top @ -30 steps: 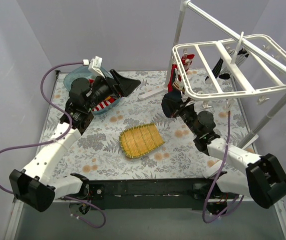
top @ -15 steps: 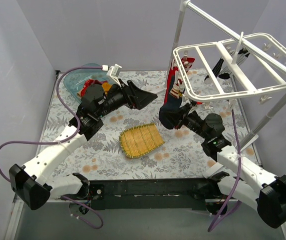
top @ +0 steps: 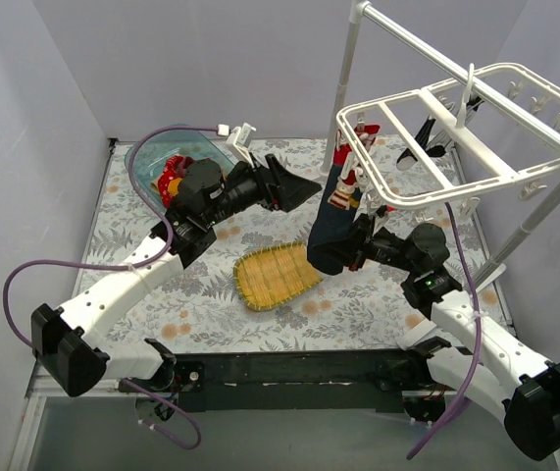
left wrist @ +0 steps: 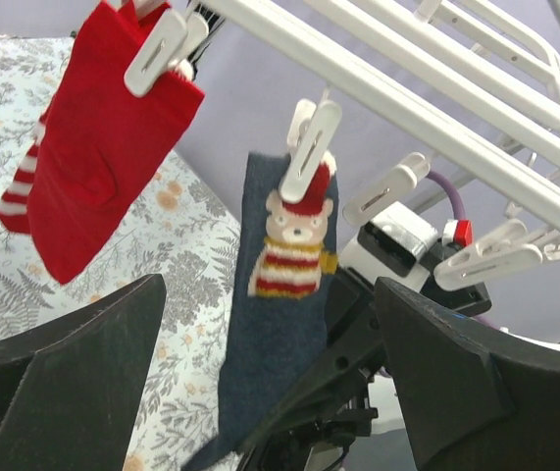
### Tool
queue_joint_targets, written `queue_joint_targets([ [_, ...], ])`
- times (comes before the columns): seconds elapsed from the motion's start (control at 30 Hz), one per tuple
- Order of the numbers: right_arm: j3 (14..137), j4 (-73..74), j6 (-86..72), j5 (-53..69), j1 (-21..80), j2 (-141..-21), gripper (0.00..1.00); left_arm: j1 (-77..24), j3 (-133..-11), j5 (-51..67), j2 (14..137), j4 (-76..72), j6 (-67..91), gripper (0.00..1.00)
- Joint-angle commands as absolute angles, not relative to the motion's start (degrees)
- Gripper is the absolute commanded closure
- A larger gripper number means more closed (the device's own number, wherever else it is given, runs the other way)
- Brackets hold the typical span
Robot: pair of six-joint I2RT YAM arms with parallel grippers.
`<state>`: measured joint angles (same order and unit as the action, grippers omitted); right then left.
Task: Remove the socks clipped to the hanger
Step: Remove the sock from the hanger.
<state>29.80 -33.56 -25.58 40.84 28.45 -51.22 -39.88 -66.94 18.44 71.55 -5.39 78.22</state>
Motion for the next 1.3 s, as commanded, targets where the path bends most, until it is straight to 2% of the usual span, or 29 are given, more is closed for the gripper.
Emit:
queue_joint_targets([
  [0.0, 32.0, -39.4, -31.6, 48.3, 28.0, -50.0, 0.99, -40.2, -71.1, 19.2, 73.6, -7.9, 78.3, 0.13],
  [0.23, 30.3, -47.6, -39.9, 51.1, 27.8, -49.7, 0.99, -40.2, -75.8, 19.9, 78.7, -9.8, 78.4, 0.17],
  [0.37, 29.5, -51.7, -44.5, 51.5, 27.6, -49.8, 0.99, -39.6, -78.8, 24.1, 82.3, -13.0, 80.0, 0.19],
  [0.6, 28.7, -58.0, -50.3, 51.9, 27.6, -51.0, 0.99, -37.8, -79.8, 32.3, 85.9, -22.4, 88.0, 0.2],
  [0.97, 27.2, -69.2, -59.2, 51.7, 27.6, -52.9, 0.99, -37.4, -80.2, 36.4, 90.5, -30.5, 96.0, 0.23],
  [1.27, 26.9, -69.9, -60.6, 51.1, 27.6, -52.4, 0.99, -37.4, -80.5, 37.3, 93.7, -36.6, 103.1, 0.26],
])
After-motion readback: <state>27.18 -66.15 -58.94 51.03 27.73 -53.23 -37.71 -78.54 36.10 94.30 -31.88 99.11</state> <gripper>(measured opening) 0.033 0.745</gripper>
